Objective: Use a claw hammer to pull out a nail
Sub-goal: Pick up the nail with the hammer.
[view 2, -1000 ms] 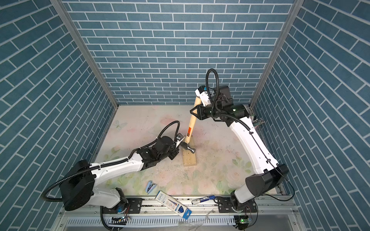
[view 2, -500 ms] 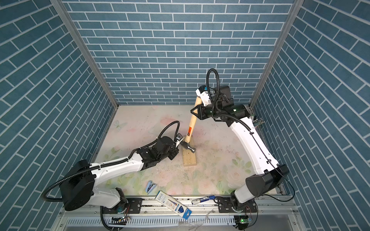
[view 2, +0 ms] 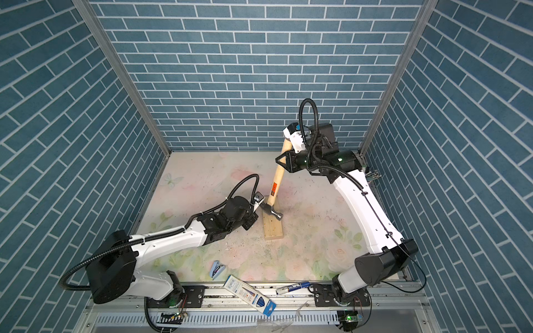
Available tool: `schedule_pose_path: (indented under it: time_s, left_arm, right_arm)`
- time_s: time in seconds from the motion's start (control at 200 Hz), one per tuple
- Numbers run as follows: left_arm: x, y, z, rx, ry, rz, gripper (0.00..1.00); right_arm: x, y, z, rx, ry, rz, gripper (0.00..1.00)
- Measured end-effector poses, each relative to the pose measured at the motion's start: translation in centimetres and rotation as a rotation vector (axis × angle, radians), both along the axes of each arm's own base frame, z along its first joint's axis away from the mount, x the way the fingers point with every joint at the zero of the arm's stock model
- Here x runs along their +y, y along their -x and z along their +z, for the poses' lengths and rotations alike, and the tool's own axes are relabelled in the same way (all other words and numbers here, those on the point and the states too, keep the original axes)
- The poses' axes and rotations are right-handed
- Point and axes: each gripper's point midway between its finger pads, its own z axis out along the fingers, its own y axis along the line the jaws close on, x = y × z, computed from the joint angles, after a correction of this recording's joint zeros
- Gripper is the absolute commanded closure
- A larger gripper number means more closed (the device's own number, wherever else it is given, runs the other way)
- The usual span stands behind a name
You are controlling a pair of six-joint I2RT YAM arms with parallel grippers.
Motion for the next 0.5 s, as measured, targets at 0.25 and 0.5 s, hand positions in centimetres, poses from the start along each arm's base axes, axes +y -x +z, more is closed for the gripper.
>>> schedule_pose_path:
  time_s: [0.25,0.5]
  left_arm:
    - [-0.05,-0.02,-0.27,0.004,-0.007,-0.003,0.94]
    - [-0.30,0.25,-0.47,0.022,-0.002,-0.026,0.98]
  right_arm:
    - [-0.02,-0.06,-0.41,0.003,-0.002,0.001,1.00]
    - [0.06,-0.14,-0.84,0.009,-0.006,0.007,1.00]
